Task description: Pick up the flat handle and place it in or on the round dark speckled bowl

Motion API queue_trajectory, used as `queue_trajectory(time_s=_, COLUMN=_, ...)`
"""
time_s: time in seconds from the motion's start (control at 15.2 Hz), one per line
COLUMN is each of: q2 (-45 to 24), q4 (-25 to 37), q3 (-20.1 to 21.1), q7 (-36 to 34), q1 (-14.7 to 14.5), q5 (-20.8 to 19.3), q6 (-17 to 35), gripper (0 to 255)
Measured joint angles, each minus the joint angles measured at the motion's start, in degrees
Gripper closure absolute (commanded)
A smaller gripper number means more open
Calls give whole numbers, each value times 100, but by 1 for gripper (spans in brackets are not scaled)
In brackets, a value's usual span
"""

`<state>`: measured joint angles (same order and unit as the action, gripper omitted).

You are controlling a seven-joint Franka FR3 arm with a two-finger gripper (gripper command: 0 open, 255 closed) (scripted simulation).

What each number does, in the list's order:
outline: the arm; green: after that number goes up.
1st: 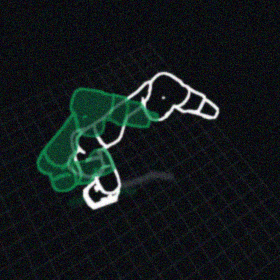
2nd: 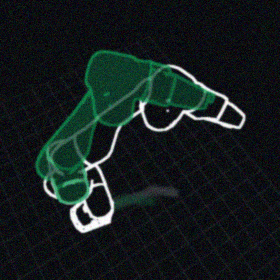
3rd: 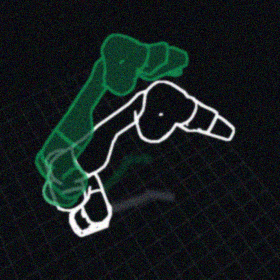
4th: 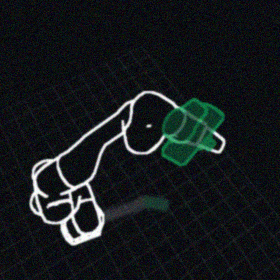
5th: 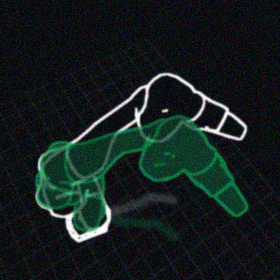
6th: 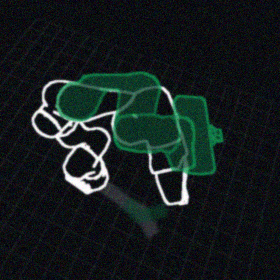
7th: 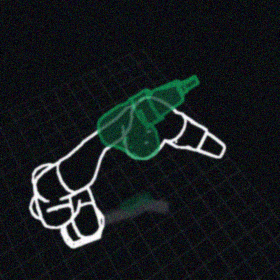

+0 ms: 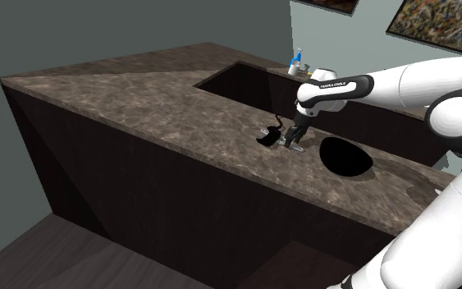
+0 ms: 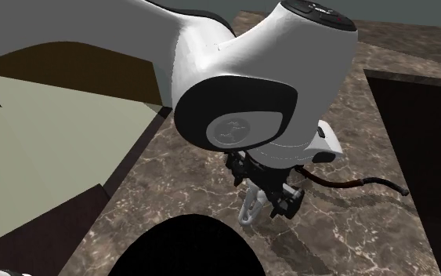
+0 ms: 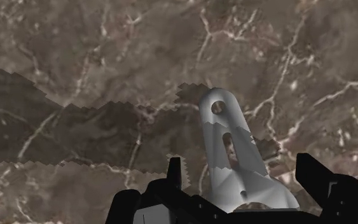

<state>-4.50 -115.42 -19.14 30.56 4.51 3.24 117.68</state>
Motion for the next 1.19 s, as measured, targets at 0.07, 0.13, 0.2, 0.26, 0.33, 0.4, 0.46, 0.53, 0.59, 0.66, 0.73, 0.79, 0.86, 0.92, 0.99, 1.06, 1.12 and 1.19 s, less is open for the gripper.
queue_trajectory(time_s=0.07, q2=0, q4=0, q3=0, q7=0, q1=0, q5=0, q6=0, gripper=255)
queue_trajectory(time_s=0.13, q2=11, q4=14, q3=-9, q7=-1, q1=6, q5=-16, q6=9, gripper=255)
queue_trajectory(time_s=0.2, q2=19, q4=24, q3=-21, q7=1, q1=16, q5=-30, q6=23, gripper=255)
queue_trajectory(time_s=0.26, q2=21, q4=23, q3=-21, q7=3, q1=16, q5=-23, q6=19, gripper=255)
queue_trajectory(time_s=0.33, q2=21, q4=25, q3=-21, q7=4, q1=16, q5=-18, q6=16, gripper=255)
queue_trajectory(time_s=0.4, q2=18, q4=29, q3=-21, q7=3, q1=16, q5=-15, q6=10, gripper=255)
queue_trajectory(time_s=0.46, q2=14, q4=35, q3=-22, q7=4, q1=17, q5=-12, q6=3, gripper=255)
queue_trajectory(time_s=0.53, q2=10, q4=41, q3=-22, q7=3, q1=18, q5=-10, q6=-3, gripper=255)
queue_trajectory(time_s=0.59, q2=5, q4=47, q3=-23, q7=1, q1=18, q5=-7, q6=-9, gripper=255)
queue_trajectory(time_s=0.66, q2=6, q4=47, q3=-22, q7=-1, q1=17, q5=-8, q6=-9, gripper=255)
queue_trajectory(time_s=0.73, q2=11, q4=40, q3=-23, q7=-3, q1=15, q5=-10, q6=-1, gripper=255)
queue_trajectory(time_s=0.79, q2=17, q4=52, q3=-15, q7=-6, q1=7, q5=-11, q6=-38, gripper=255)
queue_trajectory(time_s=0.86, q2=45, q4=63, q3=-9, q7=-16, q1=-2, q5=-21, q6=-91, gripper=255)
queue_trajectory(time_s=0.92, q2=47, q4=105, q3=-8, q7=-15, q1=-2, q5=-22, q6=-143, gripper=255)
queue_trajectory(time_s=0.99, q2=72, q4=146, q3=-5, q7=-28, q1=-8, q5=-32, q6=-210, gripper=255)
queue_trajectory(time_s=1.06, q2=96, q4=197, q3=-5, q7=-33, q1=-8, q5=-41, q6=-284, gripper=255)
queue_trajectory(time_s=1.12, q2=128, q4=227, q3=-6, q7=-40, q1=-9, q5=-54, q6=-345, gripper=255)
queue_trajectory(time_s=1.19, q2=152, q4=285, q3=-5, q7=-53, q1=-12, q5=-64, q6=-426, gripper=255)
